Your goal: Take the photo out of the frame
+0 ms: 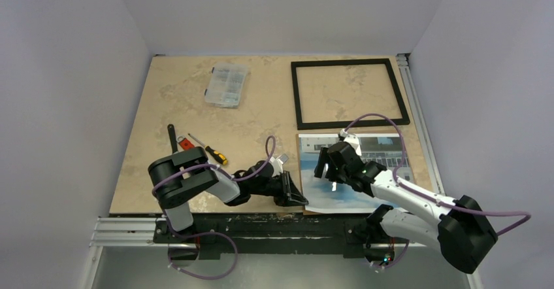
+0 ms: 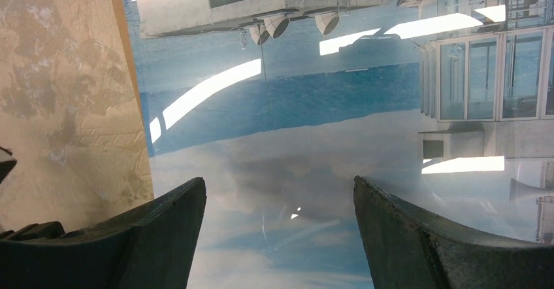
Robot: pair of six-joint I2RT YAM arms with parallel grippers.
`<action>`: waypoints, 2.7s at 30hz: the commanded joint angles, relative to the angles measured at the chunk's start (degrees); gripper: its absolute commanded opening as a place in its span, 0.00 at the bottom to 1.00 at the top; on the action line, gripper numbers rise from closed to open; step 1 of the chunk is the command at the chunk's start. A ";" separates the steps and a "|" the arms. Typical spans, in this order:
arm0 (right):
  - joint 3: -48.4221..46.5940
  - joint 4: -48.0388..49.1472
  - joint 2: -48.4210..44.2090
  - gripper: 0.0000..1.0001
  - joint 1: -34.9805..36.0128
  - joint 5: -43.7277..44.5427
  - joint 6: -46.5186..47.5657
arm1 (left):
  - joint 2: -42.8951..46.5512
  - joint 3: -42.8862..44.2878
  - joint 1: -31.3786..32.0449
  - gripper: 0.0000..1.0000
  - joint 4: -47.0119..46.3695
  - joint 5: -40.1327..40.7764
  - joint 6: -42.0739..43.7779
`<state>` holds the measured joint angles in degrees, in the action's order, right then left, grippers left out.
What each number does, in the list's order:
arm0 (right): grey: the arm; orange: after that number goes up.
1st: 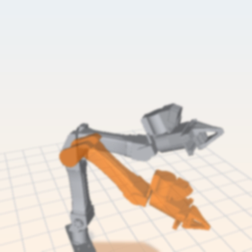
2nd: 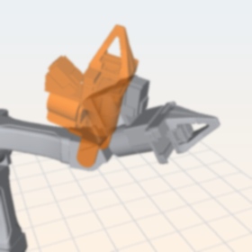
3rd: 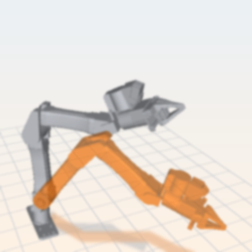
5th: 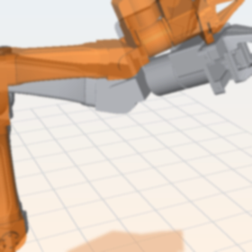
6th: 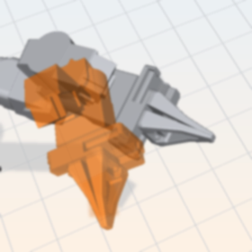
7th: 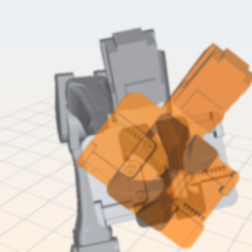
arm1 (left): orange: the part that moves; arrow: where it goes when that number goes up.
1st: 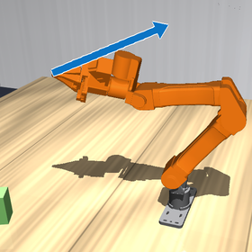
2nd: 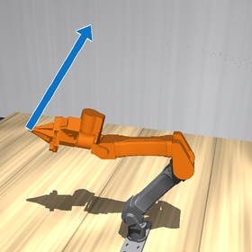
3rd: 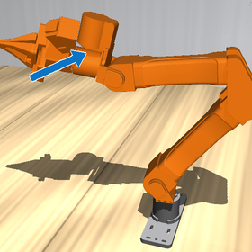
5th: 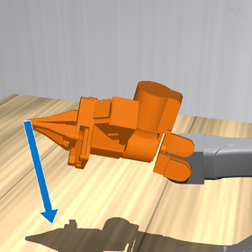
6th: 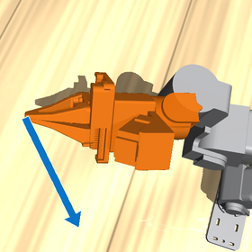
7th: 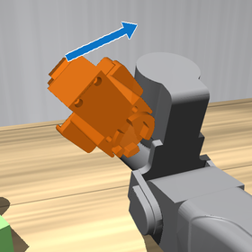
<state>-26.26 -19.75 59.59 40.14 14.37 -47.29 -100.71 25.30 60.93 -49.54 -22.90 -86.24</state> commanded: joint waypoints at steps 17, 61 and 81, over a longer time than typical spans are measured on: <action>-7.52 -12.56 -4.93 0.81 6.71 1.43 0.37 | 15.22 10.73 -2.48 0.00 29.08 -1.44 17.62; -7.06 -16.55 -10.91 0.82 6.71 7.88 -4.92 | 23.88 26.19 -3.36 0.00 50.52 -9.29 19.50; -5.84 -15.63 -10.39 0.82 6.71 7.74 -4.57 | 22.58 12.50 -5.30 0.07 36.87 -10.16 13.84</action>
<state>-32.45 -36.38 48.71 46.61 20.56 -51.53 -79.18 40.01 56.60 -3.90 -32.38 -69.91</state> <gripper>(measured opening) 0.823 0.049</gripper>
